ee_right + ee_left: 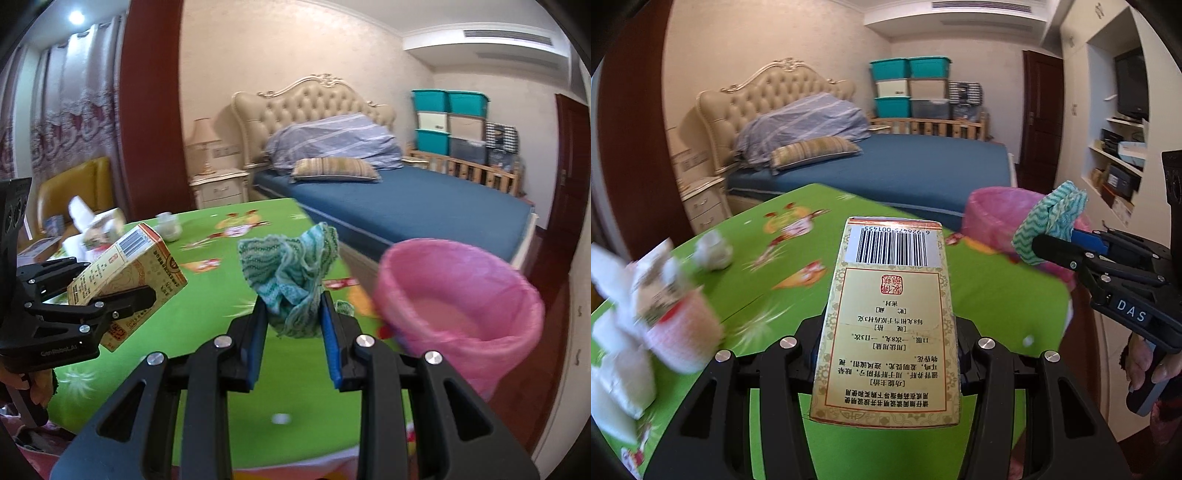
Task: Collect trash
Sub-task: 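Carry the cream box and teal cloth to the pink bin and release both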
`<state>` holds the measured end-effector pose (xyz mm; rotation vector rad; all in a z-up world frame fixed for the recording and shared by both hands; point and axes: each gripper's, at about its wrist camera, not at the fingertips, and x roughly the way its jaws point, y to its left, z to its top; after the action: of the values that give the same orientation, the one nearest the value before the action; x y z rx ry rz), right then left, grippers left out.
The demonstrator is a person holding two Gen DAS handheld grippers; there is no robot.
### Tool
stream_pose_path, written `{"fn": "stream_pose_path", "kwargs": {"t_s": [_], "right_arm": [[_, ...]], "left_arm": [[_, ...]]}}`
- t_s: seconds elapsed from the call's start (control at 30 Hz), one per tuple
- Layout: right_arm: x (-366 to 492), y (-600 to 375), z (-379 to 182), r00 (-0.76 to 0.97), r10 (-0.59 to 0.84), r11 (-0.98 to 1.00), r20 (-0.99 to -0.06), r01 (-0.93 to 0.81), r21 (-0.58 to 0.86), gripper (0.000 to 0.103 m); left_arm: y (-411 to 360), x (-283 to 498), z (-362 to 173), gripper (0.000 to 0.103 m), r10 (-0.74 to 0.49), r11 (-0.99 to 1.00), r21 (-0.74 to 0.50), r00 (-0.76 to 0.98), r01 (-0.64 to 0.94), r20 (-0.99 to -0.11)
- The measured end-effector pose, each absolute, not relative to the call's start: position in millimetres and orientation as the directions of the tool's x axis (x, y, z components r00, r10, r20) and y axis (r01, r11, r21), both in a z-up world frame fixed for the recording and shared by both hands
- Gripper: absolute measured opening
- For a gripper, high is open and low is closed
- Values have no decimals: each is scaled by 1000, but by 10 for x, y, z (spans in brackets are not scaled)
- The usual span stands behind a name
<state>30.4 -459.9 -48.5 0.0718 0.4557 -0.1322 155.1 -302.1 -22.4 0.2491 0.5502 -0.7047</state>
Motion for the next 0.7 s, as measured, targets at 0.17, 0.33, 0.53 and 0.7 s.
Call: {"fn": "stream_pose_path", "kwargs": {"t_s": [0.17,0.33,0.53,0.7], "right_arm": [[202,-4971,-447,881,-180,978,-437,210,22,27],[148,-5360,-421,867,-244,963,-434,271,1,27],[154,-5890,-416,847,-291,945,-444,327,4,28],[220,-6231,-432,829,-327,933,-455,360,-14,28]], "left_arm": [[-3462,1569,-168,48,-587,698,23,589,716,-555],[-3927,1593,-99,48,-625,649,19,548,760,-556],[-4471,1677,-26,48,-660,605,6,505,796,-556],[-4914,1771,-49,48,-673,579,-2,477,815,-566]]}}
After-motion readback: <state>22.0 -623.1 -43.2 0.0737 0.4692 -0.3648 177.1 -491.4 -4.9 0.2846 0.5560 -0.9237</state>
